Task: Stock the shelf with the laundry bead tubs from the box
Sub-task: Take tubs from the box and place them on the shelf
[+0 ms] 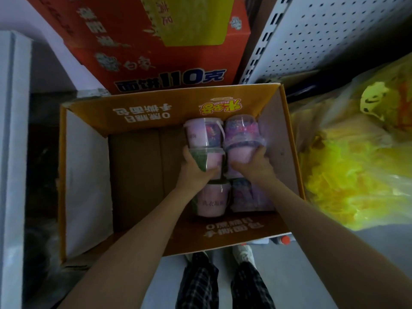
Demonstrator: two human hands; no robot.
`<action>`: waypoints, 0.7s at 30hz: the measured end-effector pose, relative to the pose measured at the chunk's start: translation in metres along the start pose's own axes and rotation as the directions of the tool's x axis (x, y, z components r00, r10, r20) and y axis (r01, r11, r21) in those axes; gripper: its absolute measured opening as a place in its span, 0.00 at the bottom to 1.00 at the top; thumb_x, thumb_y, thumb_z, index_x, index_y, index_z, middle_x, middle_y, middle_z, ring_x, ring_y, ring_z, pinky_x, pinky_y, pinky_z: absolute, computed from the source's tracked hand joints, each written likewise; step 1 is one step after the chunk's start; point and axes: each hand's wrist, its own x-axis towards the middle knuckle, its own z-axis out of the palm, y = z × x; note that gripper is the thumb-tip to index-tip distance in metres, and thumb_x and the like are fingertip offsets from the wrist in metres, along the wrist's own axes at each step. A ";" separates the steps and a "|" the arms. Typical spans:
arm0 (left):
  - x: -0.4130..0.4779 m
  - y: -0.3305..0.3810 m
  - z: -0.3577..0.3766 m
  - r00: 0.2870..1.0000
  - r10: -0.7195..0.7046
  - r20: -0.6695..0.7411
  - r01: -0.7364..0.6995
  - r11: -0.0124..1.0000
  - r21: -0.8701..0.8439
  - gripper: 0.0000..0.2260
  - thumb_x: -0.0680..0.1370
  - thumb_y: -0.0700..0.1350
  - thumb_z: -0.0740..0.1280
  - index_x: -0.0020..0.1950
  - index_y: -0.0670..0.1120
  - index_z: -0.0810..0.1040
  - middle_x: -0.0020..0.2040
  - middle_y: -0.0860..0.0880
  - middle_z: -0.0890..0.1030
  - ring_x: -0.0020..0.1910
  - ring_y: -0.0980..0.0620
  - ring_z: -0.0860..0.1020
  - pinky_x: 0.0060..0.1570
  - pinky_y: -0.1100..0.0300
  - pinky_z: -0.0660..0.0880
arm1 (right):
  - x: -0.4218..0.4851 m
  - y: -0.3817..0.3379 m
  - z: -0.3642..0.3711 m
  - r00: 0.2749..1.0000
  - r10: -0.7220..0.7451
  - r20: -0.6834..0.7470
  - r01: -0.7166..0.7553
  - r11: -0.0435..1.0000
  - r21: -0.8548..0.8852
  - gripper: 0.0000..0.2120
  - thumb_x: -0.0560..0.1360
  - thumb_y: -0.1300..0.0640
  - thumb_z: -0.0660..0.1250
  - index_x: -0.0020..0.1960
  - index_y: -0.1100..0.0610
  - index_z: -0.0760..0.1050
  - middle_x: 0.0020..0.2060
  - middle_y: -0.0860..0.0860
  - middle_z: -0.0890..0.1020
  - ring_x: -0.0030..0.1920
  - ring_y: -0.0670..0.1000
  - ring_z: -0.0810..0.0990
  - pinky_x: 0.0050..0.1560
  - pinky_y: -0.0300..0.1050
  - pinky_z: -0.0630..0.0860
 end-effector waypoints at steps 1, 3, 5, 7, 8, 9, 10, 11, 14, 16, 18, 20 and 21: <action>0.000 0.000 0.000 1.000 0.009 -0.011 -0.009 1.000 -0.002 0.50 0.66 0.52 0.76 0.76 0.50 0.44 0.68 0.43 0.68 0.64 0.42 0.72 0.52 0.57 0.69 | 0.000 -0.001 0.001 1.000 0.002 -0.022 -0.002 1.000 -0.006 0.53 0.66 0.42 0.73 0.76 0.56 0.41 0.70 0.61 0.62 0.68 0.65 0.65 0.65 0.60 0.65; -0.002 0.001 -0.002 0.999 0.026 -0.034 -0.025 1.000 0.005 0.47 0.66 0.51 0.76 0.75 0.50 0.47 0.67 0.45 0.69 0.62 0.44 0.73 0.49 0.58 0.69 | -0.001 -0.001 0.001 0.998 -0.025 -0.064 0.023 0.999 -0.033 0.53 0.65 0.42 0.74 0.75 0.56 0.43 0.68 0.61 0.65 0.66 0.65 0.67 0.65 0.61 0.67; -0.006 0.001 -0.006 0.998 0.032 -0.061 -0.032 0.999 0.002 0.47 0.66 0.51 0.76 0.74 0.51 0.49 0.66 0.45 0.70 0.62 0.44 0.74 0.49 0.58 0.69 | -0.007 -0.002 0.000 0.994 -0.070 -0.082 0.065 0.996 -0.068 0.52 0.64 0.41 0.74 0.74 0.56 0.46 0.66 0.61 0.67 0.65 0.65 0.68 0.64 0.63 0.67; -0.014 0.002 -0.012 0.996 0.041 -0.082 -0.042 0.999 -0.013 0.47 0.66 0.51 0.76 0.74 0.52 0.49 0.66 0.46 0.70 0.62 0.46 0.74 0.49 0.57 0.71 | -0.014 -0.005 -0.002 0.989 -0.121 -0.088 0.114 0.990 -0.078 0.50 0.64 0.41 0.74 0.73 0.55 0.48 0.65 0.60 0.69 0.63 0.65 0.70 0.62 0.64 0.69; -0.019 0.004 -0.016 0.995 0.041 -0.088 -0.043 0.999 -0.021 0.47 0.65 0.51 0.77 0.74 0.53 0.49 0.66 0.46 0.70 0.62 0.46 0.73 0.50 0.56 0.72 | -0.019 -0.006 -0.004 0.986 -0.140 -0.088 0.133 0.988 -0.077 0.48 0.63 0.41 0.73 0.72 0.54 0.49 0.64 0.60 0.70 0.62 0.65 0.71 0.61 0.63 0.70; -0.025 0.005 -0.020 0.995 0.039 -0.095 -0.042 0.999 -0.030 0.47 0.65 0.51 0.77 0.74 0.53 0.49 0.66 0.47 0.70 0.62 0.47 0.73 0.51 0.55 0.73 | -0.025 -0.008 -0.006 0.984 -0.154 -0.087 0.148 0.986 -0.075 0.47 0.63 0.42 0.73 0.72 0.53 0.50 0.63 0.60 0.70 0.61 0.64 0.72 0.61 0.62 0.71; -0.030 0.006 -0.025 0.994 0.038 -0.107 -0.042 0.999 -0.034 0.48 0.65 0.51 0.77 0.75 0.53 0.49 0.66 0.47 0.70 0.62 0.46 0.73 0.54 0.54 0.74 | -0.031 -0.011 -0.009 0.983 -0.163 -0.085 0.157 0.985 -0.070 0.47 0.63 0.42 0.73 0.72 0.52 0.50 0.63 0.59 0.71 0.61 0.64 0.72 0.60 0.62 0.71; -0.036 0.007 -0.030 0.992 0.038 -0.117 -0.042 0.999 -0.033 0.48 0.65 0.51 0.77 0.75 0.53 0.49 0.67 0.46 0.70 0.63 0.46 0.73 0.56 0.52 0.74 | -0.036 -0.014 -0.013 0.981 -0.175 -0.083 0.170 0.983 -0.065 0.46 0.63 0.42 0.73 0.72 0.50 0.50 0.63 0.59 0.71 0.61 0.64 0.72 0.60 0.62 0.71; -0.060 0.014 -0.045 0.987 0.057 -0.150 -0.063 0.997 -0.034 0.49 0.63 0.52 0.78 0.74 0.55 0.48 0.68 0.44 0.69 0.64 0.44 0.72 0.61 0.47 0.73 | -0.057 -0.021 -0.026 0.973 -0.220 -0.070 0.215 0.974 -0.071 0.46 0.64 0.43 0.74 0.73 0.48 0.51 0.64 0.58 0.69 0.62 0.63 0.72 0.60 0.60 0.71; -0.078 0.019 -0.054 0.979 0.075 -0.192 -0.086 0.995 -0.046 0.49 0.63 0.52 0.78 0.74 0.55 0.49 0.68 0.45 0.68 0.65 0.44 0.71 0.60 0.48 0.73 | -0.072 -0.027 -0.036 0.964 -0.256 -0.076 0.251 0.965 -0.078 0.47 0.63 0.42 0.75 0.73 0.49 0.52 0.64 0.58 0.70 0.62 0.61 0.72 0.60 0.58 0.72; -0.098 0.025 -0.064 0.965 0.087 -0.245 -0.111 0.990 -0.083 0.49 0.64 0.52 0.78 0.74 0.54 0.49 0.68 0.45 0.67 0.64 0.45 0.71 0.56 0.53 0.73 | -0.088 -0.031 -0.046 0.954 -0.288 -0.085 0.281 0.956 -0.085 0.45 0.62 0.42 0.75 0.71 0.50 0.55 0.63 0.57 0.72 0.61 0.61 0.73 0.59 0.55 0.72; -0.120 0.033 -0.077 0.943 0.100 -0.316 -0.144 0.983 -0.118 0.48 0.64 0.51 0.78 0.74 0.51 0.50 0.68 0.45 0.68 0.63 0.47 0.71 0.54 0.57 0.72 | -0.106 -0.036 -0.057 0.949 -0.306 -0.072 0.301 0.950 -0.078 0.44 0.62 0.42 0.75 0.70 0.50 0.57 0.62 0.56 0.73 0.61 0.60 0.74 0.57 0.52 0.71; -0.132 0.036 -0.083 0.926 0.113 -0.360 -0.168 0.978 -0.123 0.48 0.64 0.50 0.78 0.74 0.49 0.51 0.67 0.47 0.68 0.62 0.49 0.71 0.53 0.59 0.70 | -0.115 -0.038 -0.062 0.945 -0.321 -0.065 0.317 0.946 -0.064 0.43 0.63 0.43 0.75 0.70 0.51 0.57 0.61 0.56 0.74 0.61 0.60 0.74 0.55 0.51 0.71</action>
